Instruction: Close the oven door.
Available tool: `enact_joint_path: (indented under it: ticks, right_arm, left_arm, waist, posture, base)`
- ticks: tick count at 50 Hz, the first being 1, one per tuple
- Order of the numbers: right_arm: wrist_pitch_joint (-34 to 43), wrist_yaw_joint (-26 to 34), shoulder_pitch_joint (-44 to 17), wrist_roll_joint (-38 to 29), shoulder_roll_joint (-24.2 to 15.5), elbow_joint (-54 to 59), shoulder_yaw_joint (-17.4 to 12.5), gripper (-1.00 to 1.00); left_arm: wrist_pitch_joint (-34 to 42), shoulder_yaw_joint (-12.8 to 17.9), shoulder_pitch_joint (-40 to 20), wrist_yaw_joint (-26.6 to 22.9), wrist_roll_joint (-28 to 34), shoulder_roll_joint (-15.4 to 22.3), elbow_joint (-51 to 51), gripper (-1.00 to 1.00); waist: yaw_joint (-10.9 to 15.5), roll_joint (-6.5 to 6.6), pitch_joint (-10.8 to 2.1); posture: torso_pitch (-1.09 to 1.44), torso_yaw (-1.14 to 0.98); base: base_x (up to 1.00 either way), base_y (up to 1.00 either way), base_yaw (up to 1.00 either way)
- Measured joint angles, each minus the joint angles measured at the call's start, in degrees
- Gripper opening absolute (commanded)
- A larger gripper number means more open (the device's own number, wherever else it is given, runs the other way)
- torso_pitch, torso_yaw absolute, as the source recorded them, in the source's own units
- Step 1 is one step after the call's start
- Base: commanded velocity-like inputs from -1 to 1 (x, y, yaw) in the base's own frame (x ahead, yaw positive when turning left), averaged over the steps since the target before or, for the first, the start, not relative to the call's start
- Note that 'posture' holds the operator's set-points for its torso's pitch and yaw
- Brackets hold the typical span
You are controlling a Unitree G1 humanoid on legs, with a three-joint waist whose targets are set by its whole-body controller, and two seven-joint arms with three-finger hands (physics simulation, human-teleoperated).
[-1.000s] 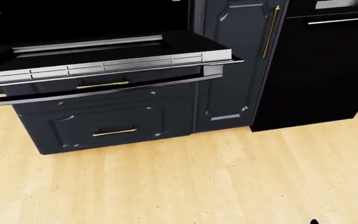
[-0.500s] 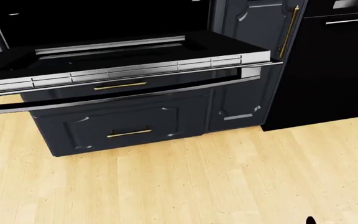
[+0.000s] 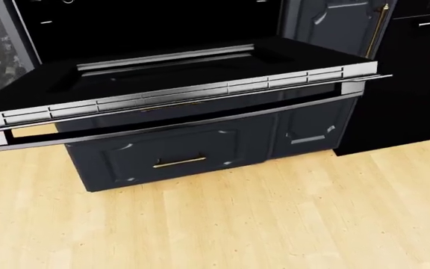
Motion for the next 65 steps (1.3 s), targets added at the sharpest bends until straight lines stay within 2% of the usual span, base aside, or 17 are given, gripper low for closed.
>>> enact_joint_path:
  ticks: [6,8,12,14,17,20,21,25,36,37,38,41,43,47,50,55,65]
  right_arm:
    - [-0.2,-0.2,0.1,-0.2,0.3,-0.1,0.0,1.00]
    - [0.0,-0.2,0.1,-0.2,-0.2,-0.1,-0.2,1.00]
    - [0.2,-0.5,0.5,0.1,-0.4,0.2,-0.5,1.00]
    - [0.0,-0.6,0.4,0.0,-0.5,0.0,-0.4,1.00]
    - [-0.2,-0.8,0.4,-0.3,-0.5,-0.2,-0.3,1.00]
    - [-0.4,-1.0,0.5,-0.6,-0.5,-0.1,-0.2,1.00]
    - [-0.2,-1.1,0.4,-0.6,0.2,-0.1,-0.1,1.00]
    - [0.1,-0.4,0.6,-1.6,1.2,0.2,0.8,1.00]
    - [-0.5,-0.9,0.4,-1.0,0.3,-0.2,0.2,1.00]
    - [-0.5,-0.9,0.4,-1.0,0.0,-0.2,0.2,1.00]
    - [-0.3,-0.9,0.4,-1.0,-0.2,-0.2,0.0,1.00]
    - [-0.1,-1.1,0.9,-0.7,-0.4,0.2,-0.3,1.00]
    - [-0.1,-1.2,0.8,-0.6,-0.4,0.1,-0.2,1.00]
    - [-0.4,-1.1,0.5,-0.7,-0.5,-0.3,-0.2,1.00]
    - [-0.4,-1.0,0.4,-0.7,-0.5,-0.1,-0.1,1.00]
    - [0.0,-0.3,0.3,-1.5,1.0,0.1,0.8,1.00]
    - [-0.4,-0.8,0.3,-0.9,0.1,-0.2,0.2,1.00]
  left_arm:
    - [0.3,0.2,0.2,-0.2,0.7,-0.3,0.2,1.00]
    - [0.3,0.2,0.0,-0.4,0.6,-1.0,0.1,1.00]
    - [0.3,-0.3,0.3,-0.9,1.0,-1.4,0.3,1.00]
    - [0.1,-0.1,0.4,-0.8,1.0,-1.1,0.1,1.00]
    - [-0.1,0.2,0.3,-0.6,0.6,-0.8,0.0,1.00]
    - [-0.1,0.5,0.5,-0.8,0.3,-0.6,0.1,1.00]
    - [0.3,0.6,0.2,-0.8,0.1,-0.2,0.1,1.00]
    - [0.3,1.0,0.5,-0.6,-0.5,0.2,-0.1,1.00]
    - [0.7,0.8,0.3,-1.2,-0.1,-0.1,0.2,1.00]
    - [0.6,0.9,0.2,-1.2,-0.1,-0.2,0.1,1.00]
    - [0.7,0.7,0.1,-1.2,0.0,-0.6,0.1,1.00]
    - [1.0,0.3,0.2,-1.5,0.4,-1.1,0.5,1.00]
    - [1.0,0.4,0.2,-1.6,0.4,-1.0,0.4,1.00]
    - [0.5,0.5,0.0,-1.4,0.2,-0.7,-0.1,1.00]
    - [0.2,0.5,0.1,-1.4,0.0,-0.6,-0.1,1.00]
    - [0.4,1.0,0.2,-0.8,-0.5,0.2,-0.1,1.00]
    - [0.6,0.5,0.1,-1.3,-0.4,-0.1,0.2,1.00]
  waist:
    - [-0.1,-4.29,-0.23]
    - [-0.9,-3.15,-0.19]
    - [-1.0,-3.05,-1.07]
    - [-0.8,-1.86,-0.64]
    - [-0.7,0.98,-0.11]
    - [-0.3,5.22,-0.66]
    - [0.2,4.44,-0.49]
    - [0.9,3.87,-0.60]
    - [-0.1,-4.15,-0.22]
    - [-0.4,-4.07,-0.32]
    - [-0.9,-3.34,-0.12]
    - [-1.1,-3.36,-0.86]
    - [-0.9,-2.63,-0.86]
    - [-0.7,0.88,-0.19]
    - [-0.4,4.97,-0.67]
    - [0.9,3.72,-0.68]
    - [0.0,-3.86,-0.12]
  posture:
    - [0.00,0.00]
    - [0.00,0.00]
    - [0.00,0.00]
    - [0.00,0.00]
    - [0.00,0.00]
    - [0.00,0.00]
    - [0.00,0.00]
    - [0.00,0.00]
    - [0.00,0.00]
    - [0.00,0.00]
    - [0.00,0.00]
    - [0.00,0.00]
    - [0.00,0.00]
    - [0.00,0.00]
    - [0.00,0.00]
    - [0.00,0.00]
    - [0.00,0.00]
  base:
    - [0.00,0.32,0.00]
    - [0.00,0.32,0.00]
    - [0.00,0.32,0.00]
    - [0.00,0.31,0.00]
    - [0.00,0.32,0.00]
    - [0.00,0.31,0.00]
    - [0.00,0.31,0.00]
    - [0.00,0.31,0.00]
    - [0.00,0.31,0.00]
    - [0.00,0.32,0.00]
    - [0.00,0.32,0.00]
    - [0.00,0.31,0.00]
    - [0.00,0.32,0.00]
    - [0.00,0.31,0.00]
    - [0.00,0.31,0.00]
    - [0.00,0.31,0.00]
    - [0.00,0.31,0.00]
